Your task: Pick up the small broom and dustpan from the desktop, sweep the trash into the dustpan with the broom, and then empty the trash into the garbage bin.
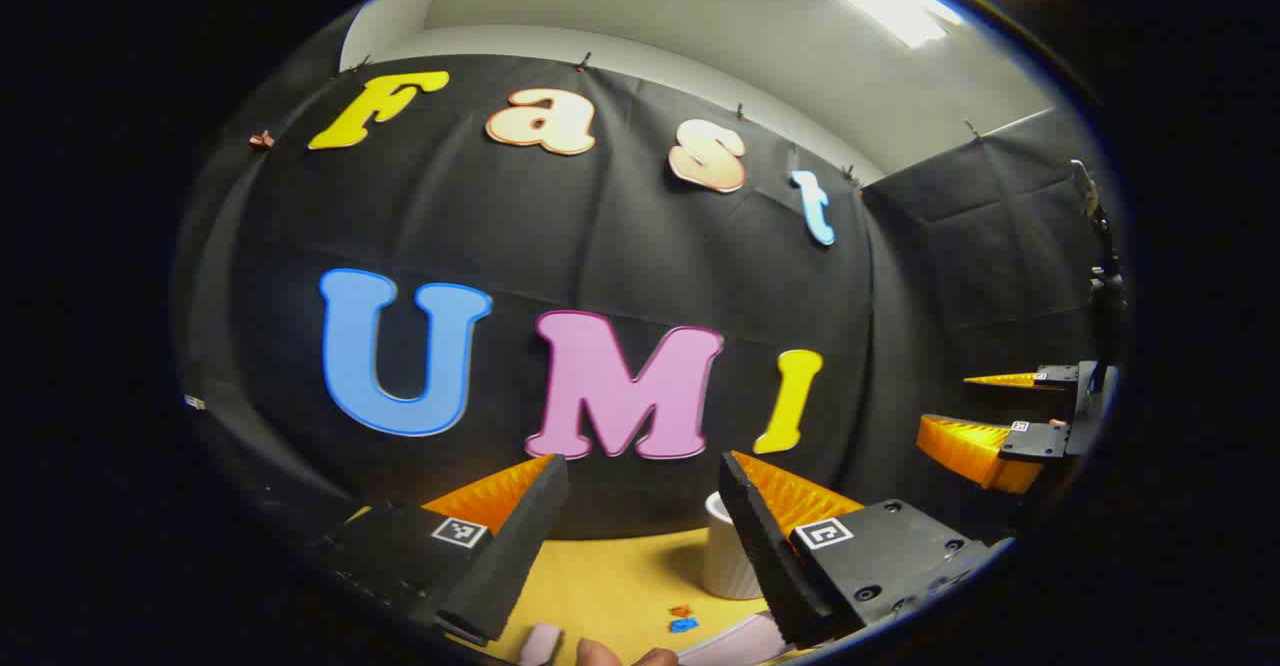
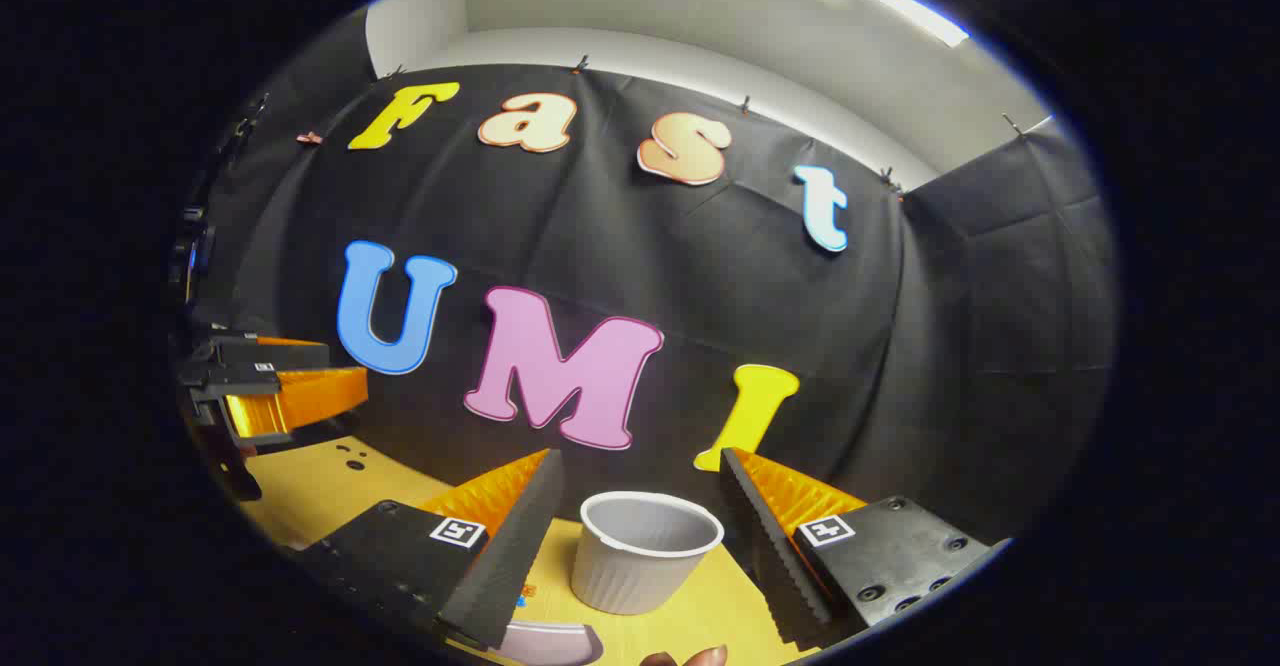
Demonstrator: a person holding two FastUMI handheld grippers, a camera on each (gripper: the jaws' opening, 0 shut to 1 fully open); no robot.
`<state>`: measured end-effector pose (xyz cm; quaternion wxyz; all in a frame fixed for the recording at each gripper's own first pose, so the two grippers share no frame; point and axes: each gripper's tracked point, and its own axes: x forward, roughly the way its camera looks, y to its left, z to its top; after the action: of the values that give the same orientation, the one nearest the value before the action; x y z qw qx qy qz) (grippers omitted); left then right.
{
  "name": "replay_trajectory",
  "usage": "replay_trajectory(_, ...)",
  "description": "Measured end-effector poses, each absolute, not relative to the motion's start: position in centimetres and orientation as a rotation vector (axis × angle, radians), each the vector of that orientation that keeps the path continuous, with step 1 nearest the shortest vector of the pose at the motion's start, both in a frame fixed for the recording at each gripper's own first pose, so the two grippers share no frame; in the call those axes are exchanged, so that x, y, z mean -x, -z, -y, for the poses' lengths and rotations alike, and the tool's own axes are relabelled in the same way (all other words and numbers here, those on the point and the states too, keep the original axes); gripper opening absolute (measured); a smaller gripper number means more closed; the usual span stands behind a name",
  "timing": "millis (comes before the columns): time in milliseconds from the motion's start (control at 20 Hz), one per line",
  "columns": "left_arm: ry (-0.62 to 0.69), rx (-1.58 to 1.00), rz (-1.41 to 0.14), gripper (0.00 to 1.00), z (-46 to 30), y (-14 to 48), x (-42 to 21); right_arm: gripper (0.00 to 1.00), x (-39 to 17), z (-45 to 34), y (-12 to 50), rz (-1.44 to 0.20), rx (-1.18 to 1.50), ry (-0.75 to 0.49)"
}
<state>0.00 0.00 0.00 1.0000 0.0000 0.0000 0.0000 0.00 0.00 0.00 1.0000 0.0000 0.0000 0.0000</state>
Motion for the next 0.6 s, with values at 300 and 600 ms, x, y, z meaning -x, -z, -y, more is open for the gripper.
replay_trajectory(300, -0.188, 0.015, -0.079, 0.96, -5.9, 2.0, 2.2, 0.98, -3.2, -4.0, 1.5, -0.018, -0.027, -0.168)
replay_trajectory(600, -0.29, -0.027, -0.088, 0.96, -8.5, 2.4, 3.0, 0.98, -4.5, -8.8, 1.9, 0.015, -0.031, -0.307)
